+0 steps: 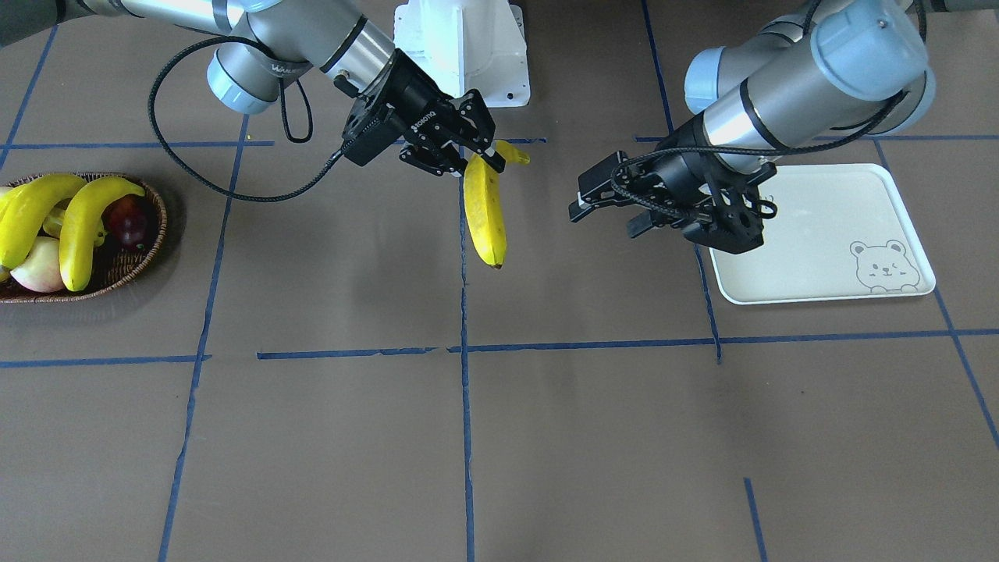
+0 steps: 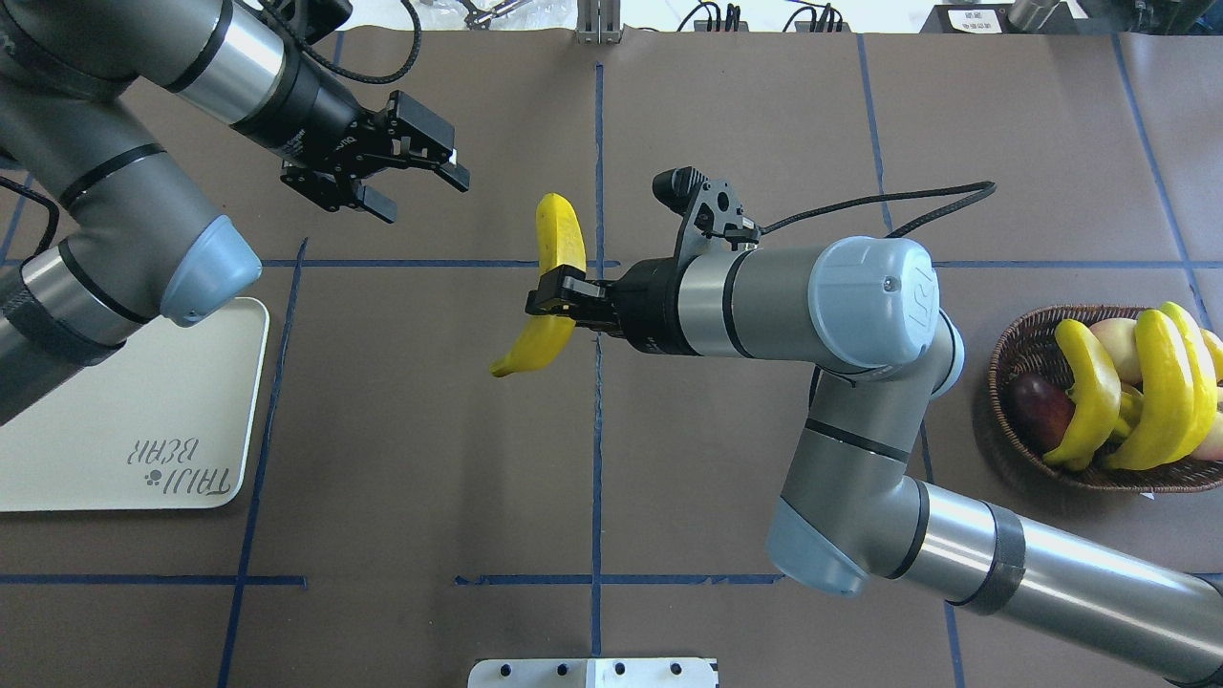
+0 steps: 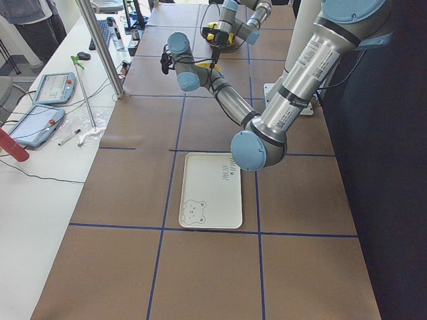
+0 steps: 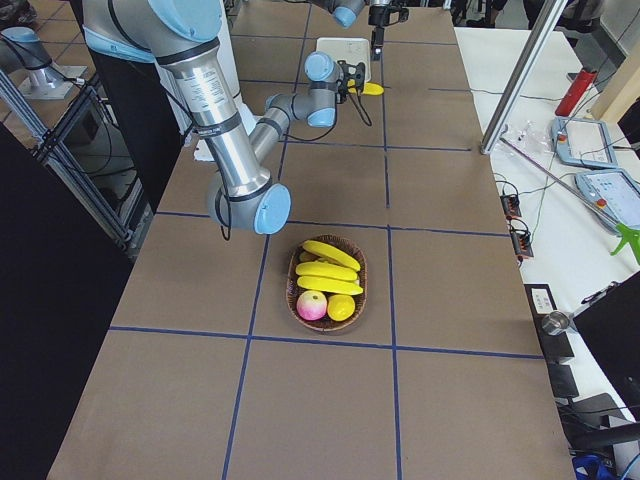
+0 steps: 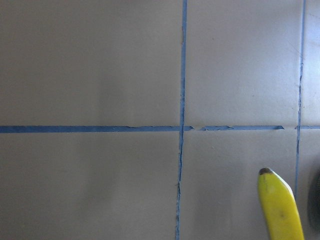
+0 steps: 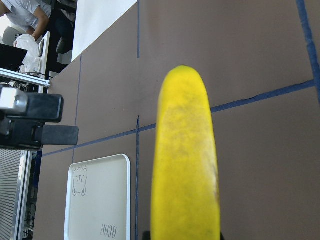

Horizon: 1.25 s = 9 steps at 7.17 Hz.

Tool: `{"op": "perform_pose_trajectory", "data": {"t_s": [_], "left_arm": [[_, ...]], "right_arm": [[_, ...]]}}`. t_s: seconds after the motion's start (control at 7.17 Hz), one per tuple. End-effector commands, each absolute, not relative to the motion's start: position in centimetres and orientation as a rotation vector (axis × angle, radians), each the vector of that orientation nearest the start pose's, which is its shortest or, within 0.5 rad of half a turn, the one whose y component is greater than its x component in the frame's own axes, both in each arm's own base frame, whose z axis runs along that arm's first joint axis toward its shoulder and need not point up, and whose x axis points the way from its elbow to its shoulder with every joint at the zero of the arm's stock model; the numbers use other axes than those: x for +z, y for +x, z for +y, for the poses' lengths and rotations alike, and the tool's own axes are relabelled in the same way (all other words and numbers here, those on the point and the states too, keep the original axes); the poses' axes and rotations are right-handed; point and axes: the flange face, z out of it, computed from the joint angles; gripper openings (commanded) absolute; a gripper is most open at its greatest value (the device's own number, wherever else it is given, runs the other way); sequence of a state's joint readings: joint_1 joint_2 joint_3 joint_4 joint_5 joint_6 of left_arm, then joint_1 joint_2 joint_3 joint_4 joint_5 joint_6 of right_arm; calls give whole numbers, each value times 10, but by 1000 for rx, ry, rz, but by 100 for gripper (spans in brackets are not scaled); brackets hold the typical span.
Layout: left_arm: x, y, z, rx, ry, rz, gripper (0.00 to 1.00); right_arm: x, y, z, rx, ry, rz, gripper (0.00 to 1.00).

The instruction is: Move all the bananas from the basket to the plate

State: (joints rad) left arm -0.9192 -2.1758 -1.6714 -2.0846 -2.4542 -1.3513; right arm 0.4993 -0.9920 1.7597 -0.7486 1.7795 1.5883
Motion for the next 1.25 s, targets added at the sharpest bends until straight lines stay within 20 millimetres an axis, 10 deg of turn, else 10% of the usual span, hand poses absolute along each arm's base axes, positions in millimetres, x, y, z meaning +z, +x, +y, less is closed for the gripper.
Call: {"op": "perform_pose_trajectory", "data": {"t_s": [0.0, 0.56, 0.7, 0.98, 1.12], "left_arm": [[159, 378, -519, -101, -61, 1363, 100], [146, 425, -492, -246, -118, 1352, 100], [147, 425, -492, -246, -118, 1352, 86], [147, 424, -492, -244, -114, 1354, 19], [146, 421, -490, -237, -108, 1357, 5]], "right_arm": [[138, -486, -384, 234, 205, -1593, 5], [130, -489, -380, 245, 206, -1608, 5], [130, -489, -380, 245, 206, -1608, 6], [130, -489, -380, 245, 206, -1608, 6], [130, -489, -380, 245, 206, -1608, 8]]}}
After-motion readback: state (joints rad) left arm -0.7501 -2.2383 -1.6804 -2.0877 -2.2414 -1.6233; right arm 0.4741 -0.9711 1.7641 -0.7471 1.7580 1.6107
